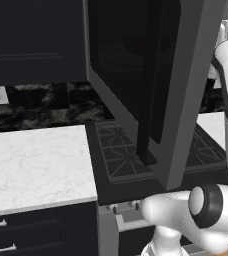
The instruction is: Open the microwave, place the bowl with waffle inside the microwave, then close the microwave door and turn it on.
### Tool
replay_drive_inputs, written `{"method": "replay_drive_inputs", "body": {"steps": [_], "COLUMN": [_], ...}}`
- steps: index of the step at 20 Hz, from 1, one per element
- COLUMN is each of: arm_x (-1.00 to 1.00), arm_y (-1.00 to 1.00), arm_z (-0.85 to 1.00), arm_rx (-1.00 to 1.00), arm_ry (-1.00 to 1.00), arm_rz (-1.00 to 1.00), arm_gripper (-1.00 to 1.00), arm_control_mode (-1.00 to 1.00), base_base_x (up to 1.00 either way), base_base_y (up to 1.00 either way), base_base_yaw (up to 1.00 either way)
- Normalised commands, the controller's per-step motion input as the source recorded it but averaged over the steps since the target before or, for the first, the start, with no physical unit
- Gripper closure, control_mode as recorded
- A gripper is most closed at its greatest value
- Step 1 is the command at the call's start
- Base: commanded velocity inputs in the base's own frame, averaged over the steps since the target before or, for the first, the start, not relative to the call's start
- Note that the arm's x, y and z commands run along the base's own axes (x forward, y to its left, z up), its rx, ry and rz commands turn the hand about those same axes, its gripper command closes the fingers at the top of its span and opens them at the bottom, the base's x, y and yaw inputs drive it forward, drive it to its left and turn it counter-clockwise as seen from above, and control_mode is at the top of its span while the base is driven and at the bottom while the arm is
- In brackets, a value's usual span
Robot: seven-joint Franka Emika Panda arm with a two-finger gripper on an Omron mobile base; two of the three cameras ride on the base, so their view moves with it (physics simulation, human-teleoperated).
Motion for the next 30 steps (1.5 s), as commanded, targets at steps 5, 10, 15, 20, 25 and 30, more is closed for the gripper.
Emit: {"method": "replay_drive_inputs", "body": {"steps": [5,10,15,20,25,30], "arm_x": [-1.00,-1.00,-1.00,-1.00,-1.00,-1.00], "arm_y": [-0.07,0.06,0.28,0.79,0.87,0.75], "arm_z": [0.02,-0.01,-0.05,-0.02,-0.01,-0.01], "arm_rx": [0.00,-0.03,-0.05,-0.10,-0.15,-0.10], "arm_ry": [-0.04,0.00,-0.04,-0.04,-0.01,0.00], "arm_rz": [0.02,0.09,0.09,0.01,0.00,0.00], "arm_gripper": [1.00,1.00,1.00,1.00,1.00,1.00], "arm_control_mode": [-1.00,-1.00,-1.00,-1.00,-1.00,-1.00], "base_base_x": [0.00,0.00,0.00,0.00,0.00,0.00], "base_base_y": [0.00,0.00,0.00,0.00,0.00,0.00], "base_base_yaw": [0.00,0.00,0.00,0.00,0.00,0.00]}}
